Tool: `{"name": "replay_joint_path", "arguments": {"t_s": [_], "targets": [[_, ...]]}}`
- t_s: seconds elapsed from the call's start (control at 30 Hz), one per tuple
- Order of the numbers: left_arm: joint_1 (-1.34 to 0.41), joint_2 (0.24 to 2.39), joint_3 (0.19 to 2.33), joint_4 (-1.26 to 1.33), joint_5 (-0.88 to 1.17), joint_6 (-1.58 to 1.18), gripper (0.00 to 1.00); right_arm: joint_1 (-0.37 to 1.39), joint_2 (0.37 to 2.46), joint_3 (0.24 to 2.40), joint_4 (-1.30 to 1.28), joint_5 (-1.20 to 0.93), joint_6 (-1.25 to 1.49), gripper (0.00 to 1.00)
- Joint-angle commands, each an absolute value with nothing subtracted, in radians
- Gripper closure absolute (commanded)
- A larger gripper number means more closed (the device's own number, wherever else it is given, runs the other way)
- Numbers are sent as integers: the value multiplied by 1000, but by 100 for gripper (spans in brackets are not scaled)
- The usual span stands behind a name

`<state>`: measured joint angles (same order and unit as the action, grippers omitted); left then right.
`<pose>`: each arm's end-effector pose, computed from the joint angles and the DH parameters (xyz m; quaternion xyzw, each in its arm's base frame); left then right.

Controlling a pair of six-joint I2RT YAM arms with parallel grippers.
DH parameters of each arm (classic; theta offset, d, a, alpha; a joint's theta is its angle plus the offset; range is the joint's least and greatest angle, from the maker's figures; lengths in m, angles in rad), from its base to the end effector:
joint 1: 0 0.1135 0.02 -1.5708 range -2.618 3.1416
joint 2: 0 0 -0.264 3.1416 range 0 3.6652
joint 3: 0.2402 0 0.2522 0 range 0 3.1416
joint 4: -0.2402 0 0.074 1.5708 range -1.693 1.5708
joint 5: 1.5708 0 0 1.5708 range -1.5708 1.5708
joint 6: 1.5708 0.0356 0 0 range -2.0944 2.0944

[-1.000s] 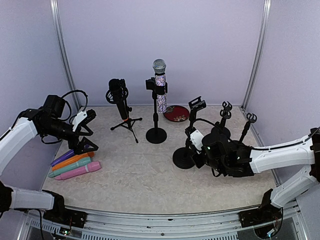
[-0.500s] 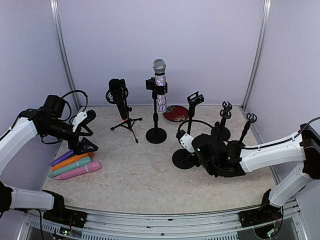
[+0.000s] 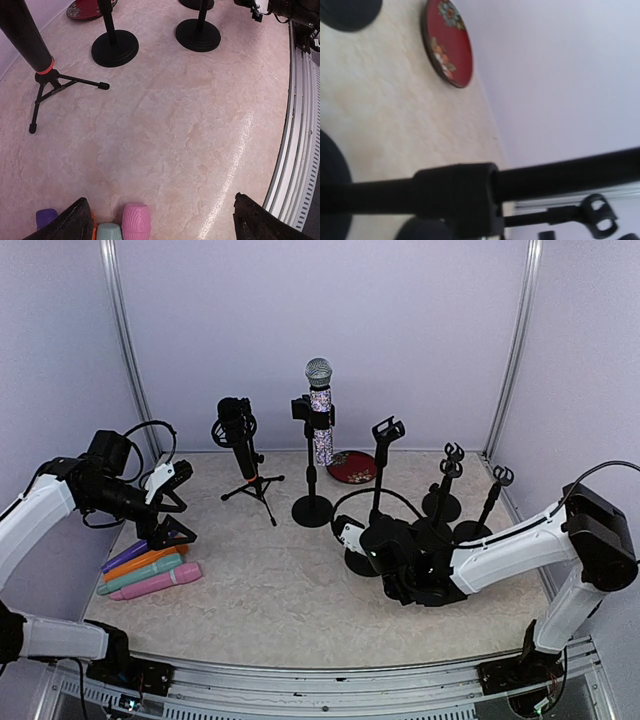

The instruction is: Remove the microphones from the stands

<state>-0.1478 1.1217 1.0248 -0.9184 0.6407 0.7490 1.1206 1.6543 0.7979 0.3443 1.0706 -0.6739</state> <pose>0.2037 -0.0518 0.3002 0.4735 0.7851 -0.2122 0.3382 0.1705 0.2810 0.1862 -0.4196 0.6644 -0.3331 0.5211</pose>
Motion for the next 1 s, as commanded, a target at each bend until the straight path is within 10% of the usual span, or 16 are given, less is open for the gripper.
{"name": "replay_joint_path", "arguments": {"t_s": [0.0,0.1,0.2,0.77,0.97], "targets": [[-152,1130,1054,-940,655,766,5,1143,1653,808,506,1180,-820,89],[-150,1126,1055,-941,655,768,5,1170,1575,887,296,1124,-612,49],[-149,1123,1056,-943,655,769,5,1171,1451,979,2,935,-284,32],[-146,1149,1080,-947,679,763,5,1067,1049,883,-77,509,93,28],[-145,1145,1079,-946,680,760,5,989,1142,908,-134,432,123,5]]}}
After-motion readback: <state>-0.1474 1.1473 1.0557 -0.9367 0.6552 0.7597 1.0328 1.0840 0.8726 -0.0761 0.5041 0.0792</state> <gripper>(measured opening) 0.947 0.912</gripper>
